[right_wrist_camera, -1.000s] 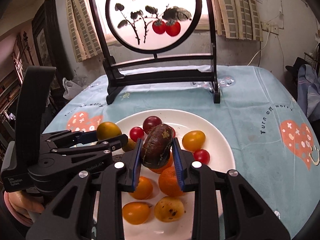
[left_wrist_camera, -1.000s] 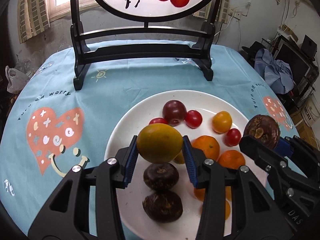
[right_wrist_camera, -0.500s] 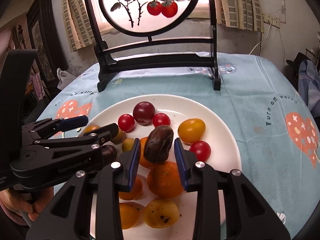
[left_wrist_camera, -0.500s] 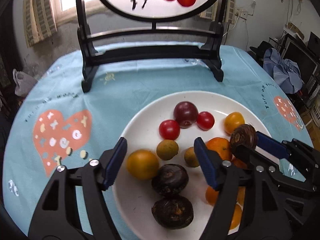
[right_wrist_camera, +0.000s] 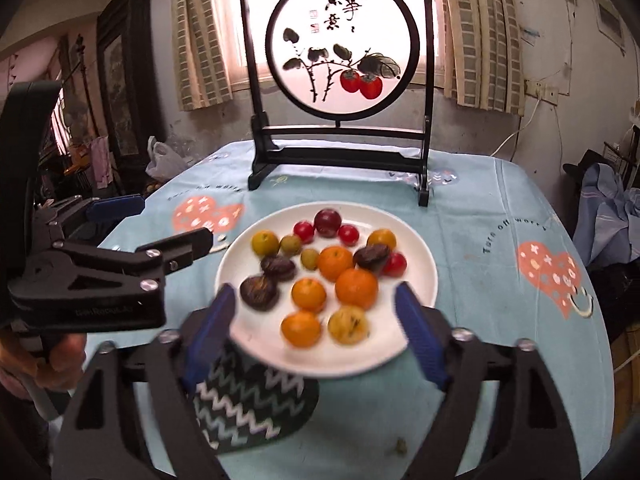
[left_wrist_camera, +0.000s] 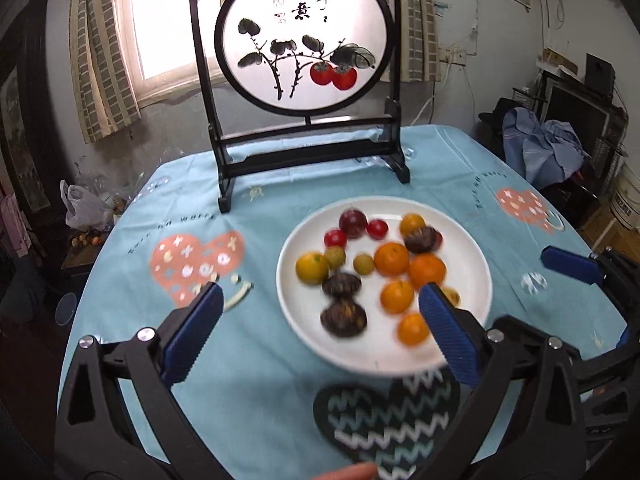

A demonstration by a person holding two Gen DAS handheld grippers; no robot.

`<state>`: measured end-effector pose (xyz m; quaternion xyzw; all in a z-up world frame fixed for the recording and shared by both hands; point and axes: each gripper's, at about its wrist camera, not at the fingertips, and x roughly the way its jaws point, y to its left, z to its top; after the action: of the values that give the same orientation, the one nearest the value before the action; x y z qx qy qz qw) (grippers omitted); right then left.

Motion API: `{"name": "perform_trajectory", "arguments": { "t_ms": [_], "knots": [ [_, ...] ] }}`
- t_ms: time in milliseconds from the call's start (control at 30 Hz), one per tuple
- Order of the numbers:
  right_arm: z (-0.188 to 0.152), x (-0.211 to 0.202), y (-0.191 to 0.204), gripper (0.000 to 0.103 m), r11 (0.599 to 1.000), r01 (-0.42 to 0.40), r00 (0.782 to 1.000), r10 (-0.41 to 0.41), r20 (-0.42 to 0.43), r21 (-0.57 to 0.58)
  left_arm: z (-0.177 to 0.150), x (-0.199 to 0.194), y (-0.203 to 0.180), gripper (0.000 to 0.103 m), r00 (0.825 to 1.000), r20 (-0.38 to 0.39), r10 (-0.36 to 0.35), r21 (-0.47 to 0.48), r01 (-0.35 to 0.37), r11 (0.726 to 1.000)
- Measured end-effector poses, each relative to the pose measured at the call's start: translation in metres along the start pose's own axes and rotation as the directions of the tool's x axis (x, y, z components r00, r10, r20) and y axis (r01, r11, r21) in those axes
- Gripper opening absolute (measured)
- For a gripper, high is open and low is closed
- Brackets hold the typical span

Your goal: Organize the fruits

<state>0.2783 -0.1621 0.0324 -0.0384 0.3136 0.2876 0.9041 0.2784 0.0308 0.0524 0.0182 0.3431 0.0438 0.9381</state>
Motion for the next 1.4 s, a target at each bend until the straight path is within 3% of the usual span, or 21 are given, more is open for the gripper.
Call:
{"name": "perform_trajectory", "arguments": {
  "t_ms": [200, 500, 1400],
  "knots": [
    [-0.054, -0.033, 0.019, 0.100, 0.999, 0.034, 0.999, -0.035, -0.032, -0.020, -0.061, -0.039, -0.001, 0.100, 0.999, -0.047, -0.008, -0.006, 0.008, 1.000],
    [-0.099, -0.051, 0.028, 0.102, 0.997, 0.074, 0.993, -0.075, -0.093, -0.014, -0.128, -0.072, -0.008, 0.100, 0.996, -0.083, -0.044, 0.001, 0.044, 0.999],
    [-0.110, -0.072, 0.029, 0.102, 0.997, 0.075, 0.994, -0.074, -0.075, 0.006, -0.137, -0.083, -0.011, 0.100, 0.997, -0.074, -0.035, -0.006, 0.034, 0.999]
  ]
}}
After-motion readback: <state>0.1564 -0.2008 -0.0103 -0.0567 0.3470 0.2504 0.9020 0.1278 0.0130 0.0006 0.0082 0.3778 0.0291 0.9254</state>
